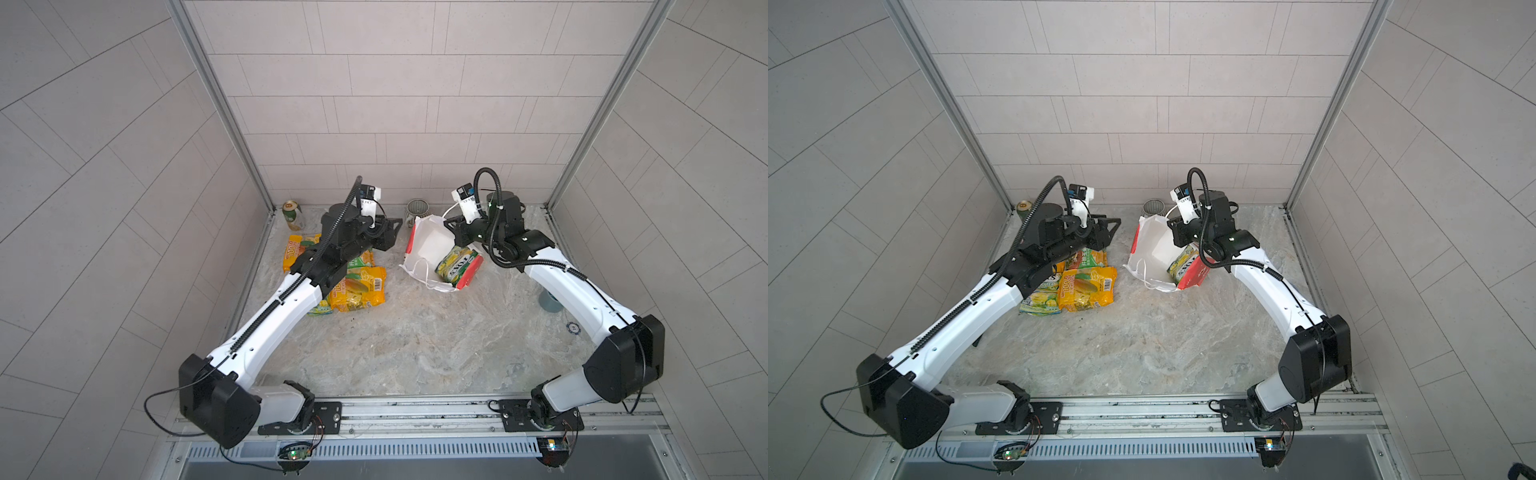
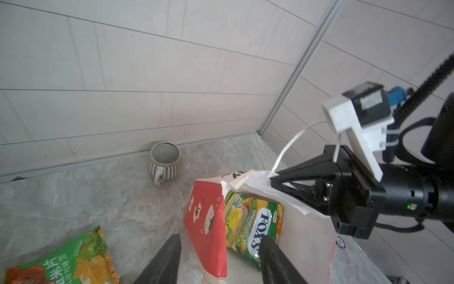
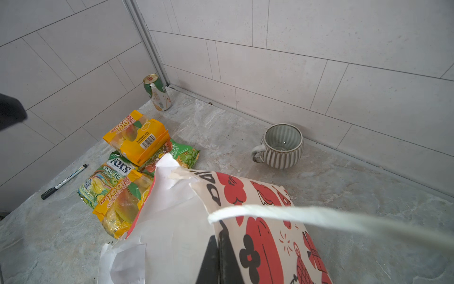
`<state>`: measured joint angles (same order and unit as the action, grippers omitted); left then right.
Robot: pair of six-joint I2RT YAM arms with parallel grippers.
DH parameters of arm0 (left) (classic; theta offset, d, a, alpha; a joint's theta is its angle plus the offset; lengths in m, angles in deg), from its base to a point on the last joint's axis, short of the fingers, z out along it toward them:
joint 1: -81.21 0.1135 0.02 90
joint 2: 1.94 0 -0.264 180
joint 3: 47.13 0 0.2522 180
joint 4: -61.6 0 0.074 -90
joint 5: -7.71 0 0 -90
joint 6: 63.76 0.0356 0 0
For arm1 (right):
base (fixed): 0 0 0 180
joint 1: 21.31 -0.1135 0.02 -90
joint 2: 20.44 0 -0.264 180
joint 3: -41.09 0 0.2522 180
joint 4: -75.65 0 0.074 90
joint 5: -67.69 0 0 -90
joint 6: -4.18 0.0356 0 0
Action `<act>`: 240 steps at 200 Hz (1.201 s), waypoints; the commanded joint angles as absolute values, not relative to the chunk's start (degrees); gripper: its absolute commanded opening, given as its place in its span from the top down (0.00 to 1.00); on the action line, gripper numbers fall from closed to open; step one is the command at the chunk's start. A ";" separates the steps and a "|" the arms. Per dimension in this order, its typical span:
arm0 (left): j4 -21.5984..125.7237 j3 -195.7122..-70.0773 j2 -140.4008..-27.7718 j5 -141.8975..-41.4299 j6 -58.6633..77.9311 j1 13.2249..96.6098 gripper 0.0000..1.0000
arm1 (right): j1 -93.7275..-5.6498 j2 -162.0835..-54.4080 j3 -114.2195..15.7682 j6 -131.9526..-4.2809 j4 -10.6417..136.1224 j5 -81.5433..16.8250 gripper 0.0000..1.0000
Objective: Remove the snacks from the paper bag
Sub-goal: 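Reach the left gripper over the bag held by the right gripper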
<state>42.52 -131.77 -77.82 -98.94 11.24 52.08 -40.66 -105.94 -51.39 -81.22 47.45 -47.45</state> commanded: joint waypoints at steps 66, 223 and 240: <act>42.24 -130.92 -81.97 -101.13 22.86 41.01 0.44 | -43.45 -102.78 -49.53 -88.99 49.32 -52.23 0.96; 49.71 -124.36 -95.17 -90.17 8.82 34.93 0.33 | -43.45 -98.54 -42.52 -88.54 60.35 -54.04 0.96; 51.16 -123.25 -94.09 -89.71 7.87 34.91 0.34 | -43.45 -98.49 -42.37 -88.67 60.34 -53.99 0.96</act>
